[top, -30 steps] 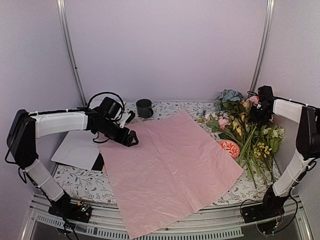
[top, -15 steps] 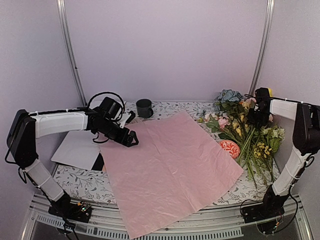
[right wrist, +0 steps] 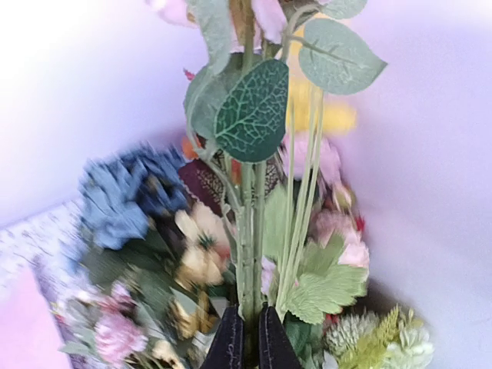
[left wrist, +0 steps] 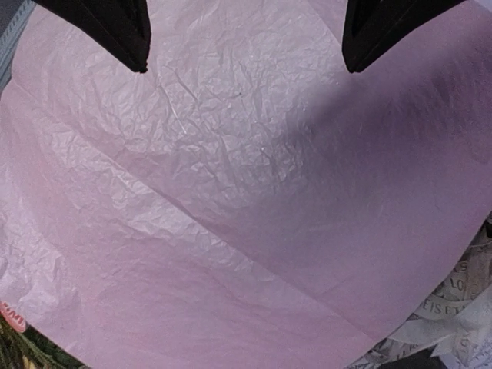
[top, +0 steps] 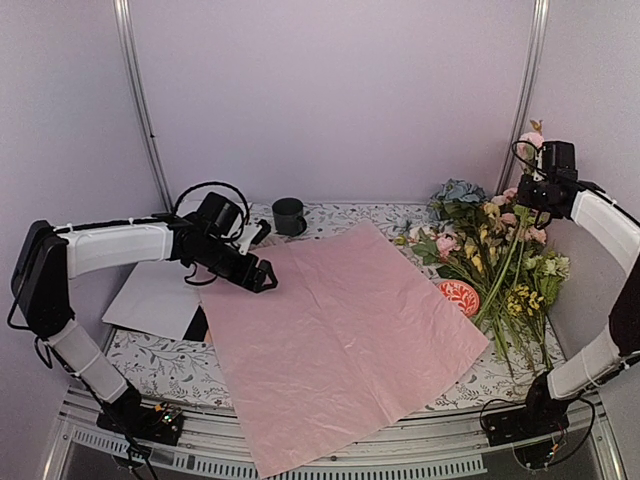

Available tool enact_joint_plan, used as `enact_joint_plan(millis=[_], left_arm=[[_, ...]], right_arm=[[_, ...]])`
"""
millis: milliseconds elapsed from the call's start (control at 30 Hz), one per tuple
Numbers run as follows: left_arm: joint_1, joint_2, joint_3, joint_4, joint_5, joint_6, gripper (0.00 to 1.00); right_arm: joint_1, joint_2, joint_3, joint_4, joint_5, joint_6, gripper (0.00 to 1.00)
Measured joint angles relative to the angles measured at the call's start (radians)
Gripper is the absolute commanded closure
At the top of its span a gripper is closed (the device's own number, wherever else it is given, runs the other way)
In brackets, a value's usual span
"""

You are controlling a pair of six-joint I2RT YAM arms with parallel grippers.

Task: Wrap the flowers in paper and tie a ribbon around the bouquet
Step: Pick up the fake flower from the center of the board, then place the fake flower on the flattened wrapping paper.

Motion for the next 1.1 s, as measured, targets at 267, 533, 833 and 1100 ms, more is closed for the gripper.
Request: enact_joint_plan(millis=[267, 533, 833, 1100], left_arm=[[0.0, -0.042, 0.0, 0.023, 0.03, -0.003, 0.13], [0.0, -0.082, -0.018, 0.056, 0.045, -0.032, 0.11], [0.0, -0.095, -0.062, 0.081, 0.034, -0.075, 0.11], [0.0, -0.087, -0.108, 0.089, 0.011, -0.094, 0.11]], right_arm=[[0.0, -0.194, -0.002, 0.161, -0.159, -0.067, 1.0], [0.081, -0.251, -0.025, 0.294, -0.537, 0.068, 1.0], [0.639, 0.062, -0.122, 0.502, -0.624, 0.461, 1.0], [0.805, 0.407, -0.102, 0.522, -0.583, 0.708, 1.0]])
